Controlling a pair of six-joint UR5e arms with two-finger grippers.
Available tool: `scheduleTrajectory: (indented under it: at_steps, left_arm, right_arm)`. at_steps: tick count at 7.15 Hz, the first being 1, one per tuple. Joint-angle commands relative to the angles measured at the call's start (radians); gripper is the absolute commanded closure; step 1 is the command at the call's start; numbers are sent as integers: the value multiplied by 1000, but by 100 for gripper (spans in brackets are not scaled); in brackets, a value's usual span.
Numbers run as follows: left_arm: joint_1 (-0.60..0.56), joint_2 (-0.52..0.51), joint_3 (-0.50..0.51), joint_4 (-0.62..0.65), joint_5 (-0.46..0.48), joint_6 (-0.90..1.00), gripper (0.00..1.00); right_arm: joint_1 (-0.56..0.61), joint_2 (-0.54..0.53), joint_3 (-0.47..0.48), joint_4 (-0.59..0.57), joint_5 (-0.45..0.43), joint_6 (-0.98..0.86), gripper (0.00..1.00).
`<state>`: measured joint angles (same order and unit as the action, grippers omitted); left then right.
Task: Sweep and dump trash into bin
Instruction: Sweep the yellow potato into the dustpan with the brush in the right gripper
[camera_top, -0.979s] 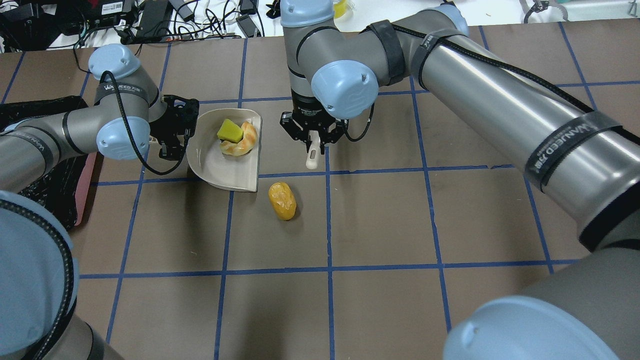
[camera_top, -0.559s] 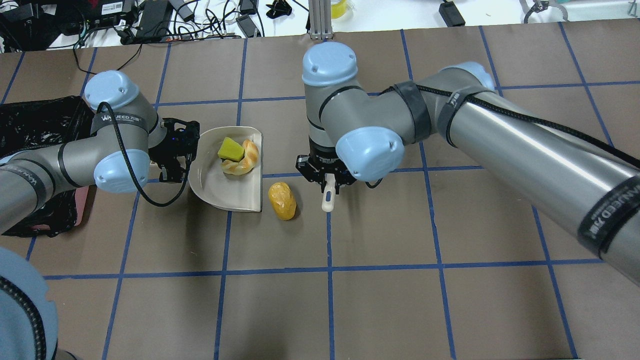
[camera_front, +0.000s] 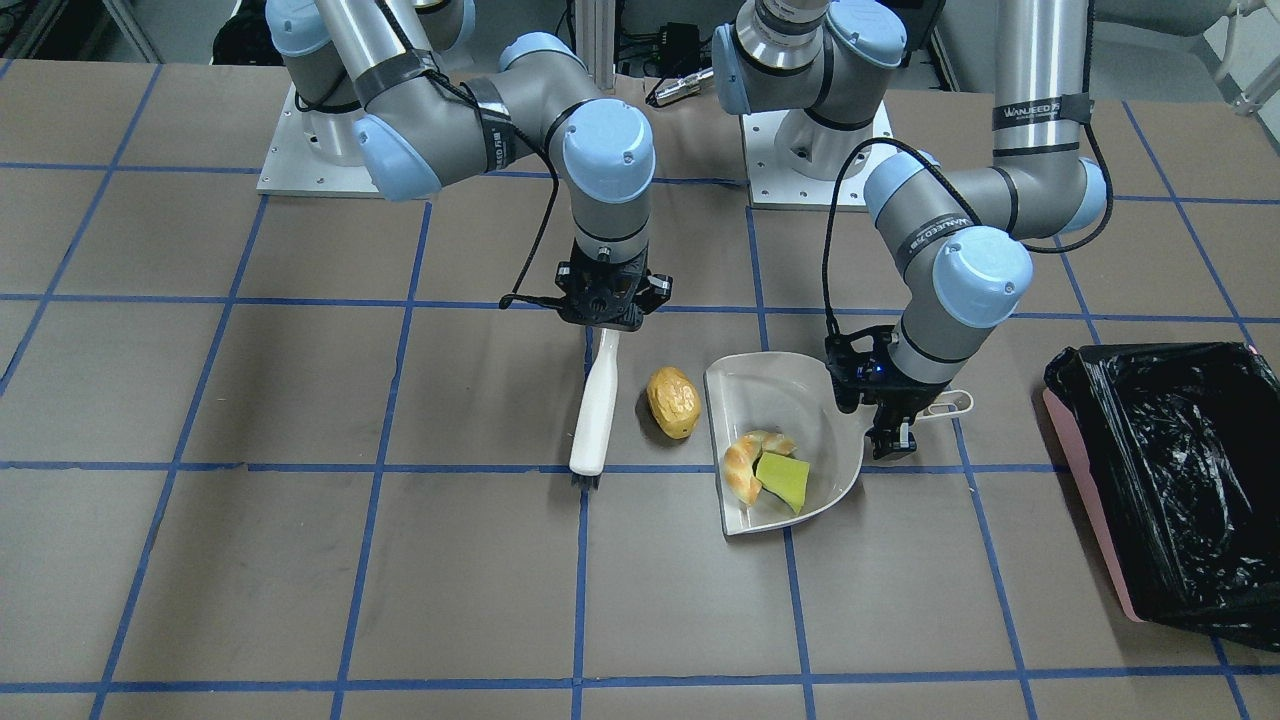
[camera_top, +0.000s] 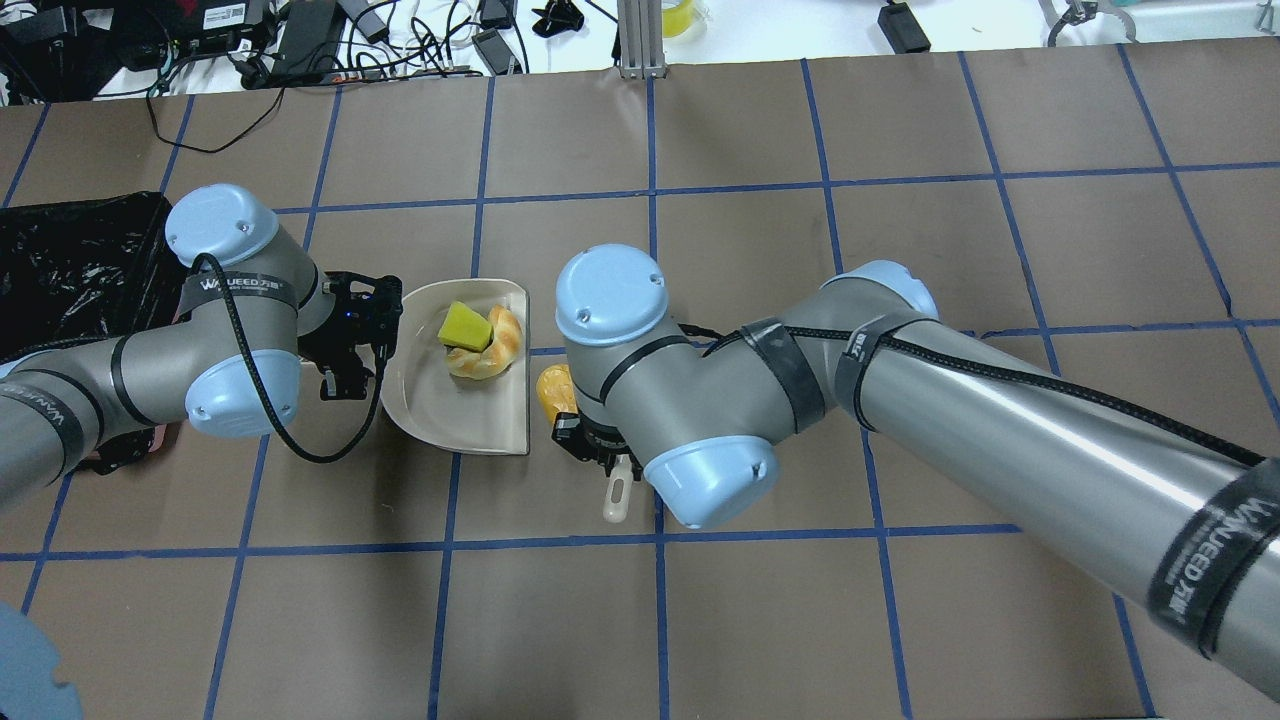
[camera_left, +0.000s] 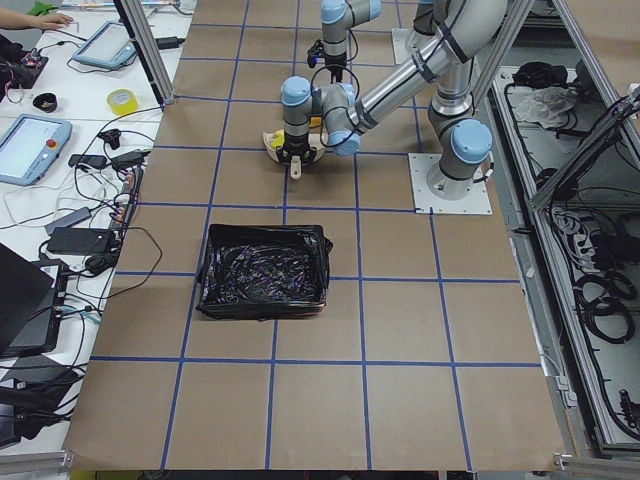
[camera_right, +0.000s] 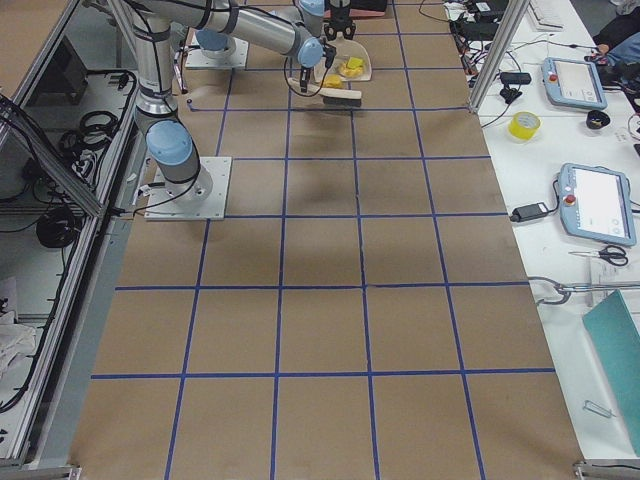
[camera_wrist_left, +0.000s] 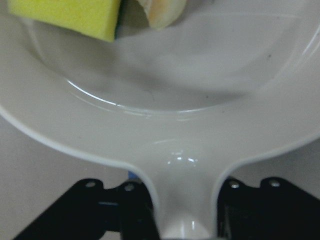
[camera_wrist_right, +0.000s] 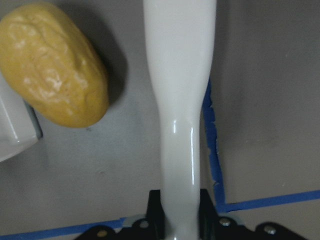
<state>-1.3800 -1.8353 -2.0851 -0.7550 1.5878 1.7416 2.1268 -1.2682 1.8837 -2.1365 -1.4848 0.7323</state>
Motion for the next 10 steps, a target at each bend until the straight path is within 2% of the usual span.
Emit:
scheduleTrajectory:
  at_steps: [1, 3, 6, 7, 8, 10]
  left_arm:
    - [-1, 7, -6, 0, 0, -4, 100]
    - [-1, 7, -6, 0, 0, -4, 100]
    - [1, 8, -3, 0, -2, -4, 100]
    - [-1, 8, -3, 0, -2, -4, 100]
    - [-1, 8, 0, 0, -2, -4, 100]
    - [1, 8, 2, 2, -2, -4, 100]
  right_arm:
    - [36, 13, -6, -46, 11, 89, 100]
    - [82, 88, -47, -149, 15, 169, 100]
    - [140, 203, -260, -117, 44, 327, 100]
    - [147, 213, -314, -58, 44, 335, 100]
    - [148, 211, -345, -13, 44, 335, 100]
    - [147, 210, -341, -11, 38, 334, 100]
